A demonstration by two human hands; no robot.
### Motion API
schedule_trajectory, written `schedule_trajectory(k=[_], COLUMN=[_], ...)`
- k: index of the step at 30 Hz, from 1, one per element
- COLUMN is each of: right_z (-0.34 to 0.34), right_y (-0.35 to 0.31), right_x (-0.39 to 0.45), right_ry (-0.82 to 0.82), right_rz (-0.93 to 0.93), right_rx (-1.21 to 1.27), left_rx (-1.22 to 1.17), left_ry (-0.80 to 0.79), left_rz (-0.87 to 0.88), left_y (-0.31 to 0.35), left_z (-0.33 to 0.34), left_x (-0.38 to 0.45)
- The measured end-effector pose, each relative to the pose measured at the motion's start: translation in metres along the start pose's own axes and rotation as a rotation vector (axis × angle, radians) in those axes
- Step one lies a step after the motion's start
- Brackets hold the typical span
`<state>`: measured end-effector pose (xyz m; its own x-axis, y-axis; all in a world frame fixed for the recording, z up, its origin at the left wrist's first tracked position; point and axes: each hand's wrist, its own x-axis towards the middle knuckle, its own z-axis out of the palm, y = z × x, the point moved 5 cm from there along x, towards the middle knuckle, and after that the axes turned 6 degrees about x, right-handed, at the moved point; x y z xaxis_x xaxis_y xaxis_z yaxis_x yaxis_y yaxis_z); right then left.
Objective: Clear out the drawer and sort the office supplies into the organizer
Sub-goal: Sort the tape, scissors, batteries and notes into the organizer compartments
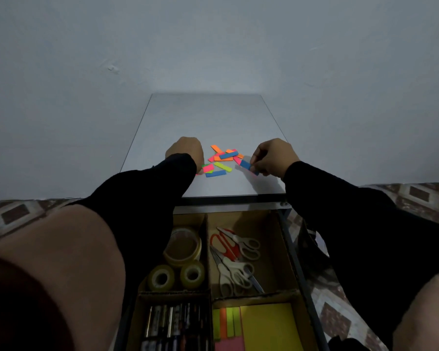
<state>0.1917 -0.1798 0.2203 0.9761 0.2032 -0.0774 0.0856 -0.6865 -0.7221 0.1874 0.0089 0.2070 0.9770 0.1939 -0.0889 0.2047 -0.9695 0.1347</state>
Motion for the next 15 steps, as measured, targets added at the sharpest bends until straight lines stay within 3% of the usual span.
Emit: schedule_trajectory(k=[15], right_z=[0.008], right_y=[-0.008], right_x=[-0.002], right_ry=[0.032], right_rz=[-0.087], right_rx=[-0.069], left_rx=[0.094], left_ry=[0.083], left_rz=[0.159], left_y=[-0.006], left_z=[0.001], left_x=[-0.021])
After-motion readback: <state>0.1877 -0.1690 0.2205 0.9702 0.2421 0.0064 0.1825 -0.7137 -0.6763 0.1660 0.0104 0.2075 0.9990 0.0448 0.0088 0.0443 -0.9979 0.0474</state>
